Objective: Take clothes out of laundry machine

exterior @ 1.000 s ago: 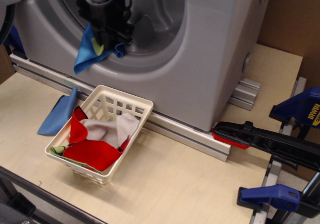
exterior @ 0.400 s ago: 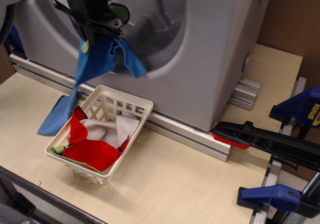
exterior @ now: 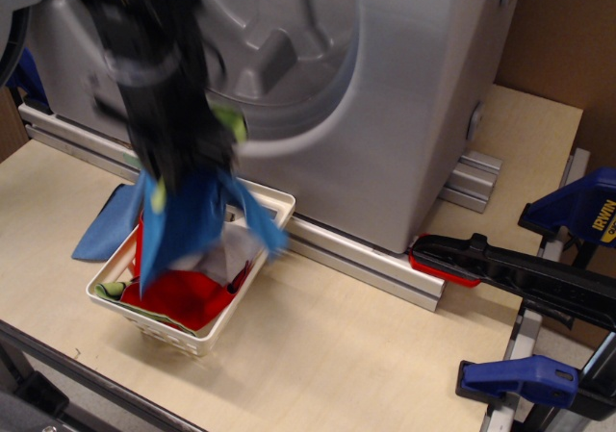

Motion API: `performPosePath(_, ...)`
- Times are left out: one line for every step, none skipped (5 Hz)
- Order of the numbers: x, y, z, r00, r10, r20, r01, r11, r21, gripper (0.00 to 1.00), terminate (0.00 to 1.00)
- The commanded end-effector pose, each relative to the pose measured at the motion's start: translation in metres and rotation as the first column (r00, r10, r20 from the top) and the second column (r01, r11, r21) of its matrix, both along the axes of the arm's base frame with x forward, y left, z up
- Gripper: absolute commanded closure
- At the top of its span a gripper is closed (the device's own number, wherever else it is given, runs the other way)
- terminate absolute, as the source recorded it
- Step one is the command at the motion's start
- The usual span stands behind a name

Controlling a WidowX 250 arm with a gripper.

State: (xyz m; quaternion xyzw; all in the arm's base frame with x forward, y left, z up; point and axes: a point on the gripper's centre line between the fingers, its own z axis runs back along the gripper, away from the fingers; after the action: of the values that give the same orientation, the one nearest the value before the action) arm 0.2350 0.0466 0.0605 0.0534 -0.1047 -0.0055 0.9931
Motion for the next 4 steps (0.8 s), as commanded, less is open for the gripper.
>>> performPosePath(0.007,0.007,-0.039,0.998,-0.035,-0.053,0.029,0.993,-0.112,1.0,0.0)
performPosePath(0.008,0.022,-0.048,0.998,0.017,-0.067,-0.024,0.994,-0.108,1.0,0.0)
performPosePath(0.009,0.029,-0.061,0.995,0.033,-0.091,-0.045,0.99,-0.13,1.0,0.0)
performPosePath(0.009,0.029,-0.061,0.989,0.038,-0.14,-0.056,0.99,-0.127,0.0,0.0)
